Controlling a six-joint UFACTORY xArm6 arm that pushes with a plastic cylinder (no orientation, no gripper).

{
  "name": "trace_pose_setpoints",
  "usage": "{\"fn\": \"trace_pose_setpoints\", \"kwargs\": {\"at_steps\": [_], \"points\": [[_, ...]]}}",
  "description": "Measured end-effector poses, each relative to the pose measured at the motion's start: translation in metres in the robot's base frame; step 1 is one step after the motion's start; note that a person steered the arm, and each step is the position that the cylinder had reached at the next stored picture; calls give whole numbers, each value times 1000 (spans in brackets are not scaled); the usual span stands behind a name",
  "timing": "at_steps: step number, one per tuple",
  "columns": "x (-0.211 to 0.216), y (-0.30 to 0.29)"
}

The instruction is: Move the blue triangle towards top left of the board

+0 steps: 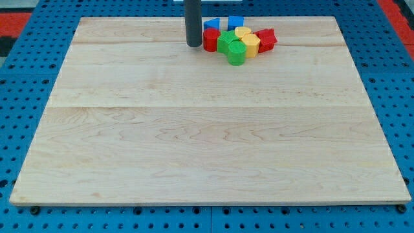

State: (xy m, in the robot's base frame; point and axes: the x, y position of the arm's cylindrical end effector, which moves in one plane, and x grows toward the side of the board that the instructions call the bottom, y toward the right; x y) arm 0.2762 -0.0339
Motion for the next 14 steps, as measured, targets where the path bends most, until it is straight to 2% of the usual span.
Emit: {"fn": "trace_pose_setpoints", "kwargs": {"at_steps": [2, 3, 4, 5, 7, 8, 9, 12, 13, 14], "points": [[-7, -94], [-37, -69], [-48, -8], [-48, 18], [-51, 5], [-66, -17], [-84, -10], [-82, 108], [-59, 107], [-22, 73]]}}
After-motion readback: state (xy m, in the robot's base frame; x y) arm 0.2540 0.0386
